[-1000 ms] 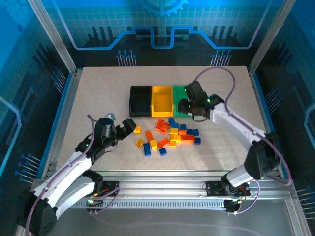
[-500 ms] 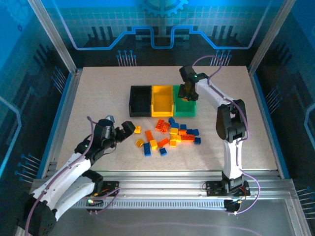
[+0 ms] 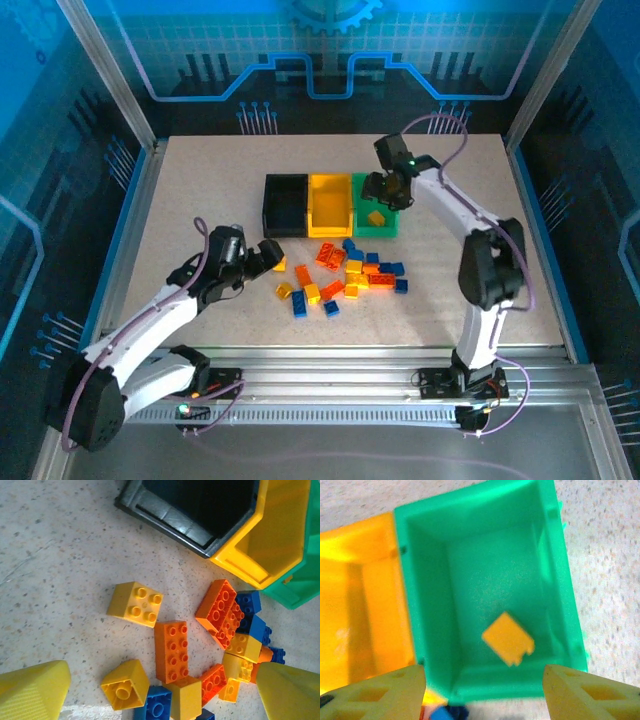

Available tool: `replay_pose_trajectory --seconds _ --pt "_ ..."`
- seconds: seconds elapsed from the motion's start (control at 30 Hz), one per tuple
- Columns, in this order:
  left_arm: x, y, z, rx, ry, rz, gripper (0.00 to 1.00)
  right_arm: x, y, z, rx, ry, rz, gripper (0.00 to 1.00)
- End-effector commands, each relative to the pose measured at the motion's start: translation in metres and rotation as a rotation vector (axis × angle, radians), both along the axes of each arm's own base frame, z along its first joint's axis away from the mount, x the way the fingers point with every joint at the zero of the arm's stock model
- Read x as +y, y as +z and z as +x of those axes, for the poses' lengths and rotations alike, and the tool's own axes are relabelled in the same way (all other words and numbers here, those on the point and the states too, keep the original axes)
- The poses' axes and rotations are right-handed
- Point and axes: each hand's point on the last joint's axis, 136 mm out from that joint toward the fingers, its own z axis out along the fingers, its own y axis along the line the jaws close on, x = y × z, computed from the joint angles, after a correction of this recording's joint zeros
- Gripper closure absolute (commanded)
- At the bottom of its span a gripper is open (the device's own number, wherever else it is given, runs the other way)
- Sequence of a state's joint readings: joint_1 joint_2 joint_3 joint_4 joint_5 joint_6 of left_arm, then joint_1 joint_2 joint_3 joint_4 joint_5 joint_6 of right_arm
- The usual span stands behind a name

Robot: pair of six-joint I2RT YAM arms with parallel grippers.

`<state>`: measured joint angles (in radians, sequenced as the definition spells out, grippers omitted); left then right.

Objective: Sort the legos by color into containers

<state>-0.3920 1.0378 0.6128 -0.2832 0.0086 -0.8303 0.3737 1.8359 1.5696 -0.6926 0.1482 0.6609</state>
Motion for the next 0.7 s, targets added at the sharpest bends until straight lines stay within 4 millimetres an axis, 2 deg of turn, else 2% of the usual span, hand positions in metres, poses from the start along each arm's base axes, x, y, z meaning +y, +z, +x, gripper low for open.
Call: replay_pose_trajectory --seconds 0.0,0.13,0.23,0.3,0.47,0.67 --pt "-0.023 0.018 0.007 -0.050 -0.119 0.028 0.09 0.020 0.043 -0.024 -0.160 0.076 0.091 0.35" --pt "-0.038 0.008 0.001 -0.024 -0.190 0.113 0.16 0.029 0.046 -0.064 -0.210 0.158 0.092 0.34" --pt "-0.051 -0.007 -0.006 0.005 -0.252 0.182 0.19 0.031 0.031 -0.094 -0.193 0.202 0.057 0.34" --pt "-0.063 -0.015 -0.013 0.025 -0.306 0.224 0.25 0.027 0.017 -0.112 -0.175 0.209 0.042 0.34" --pt "-0.085 -0.032 -0.046 0.076 -0.407 0.291 0.27 0.011 -0.003 -0.133 -0.158 0.180 0.036 0.33" --pt "-0.092 -0.056 -0.079 0.115 -0.447 0.361 0.30 0.001 -0.014 -0.144 -0.154 0.163 0.035 0.33"
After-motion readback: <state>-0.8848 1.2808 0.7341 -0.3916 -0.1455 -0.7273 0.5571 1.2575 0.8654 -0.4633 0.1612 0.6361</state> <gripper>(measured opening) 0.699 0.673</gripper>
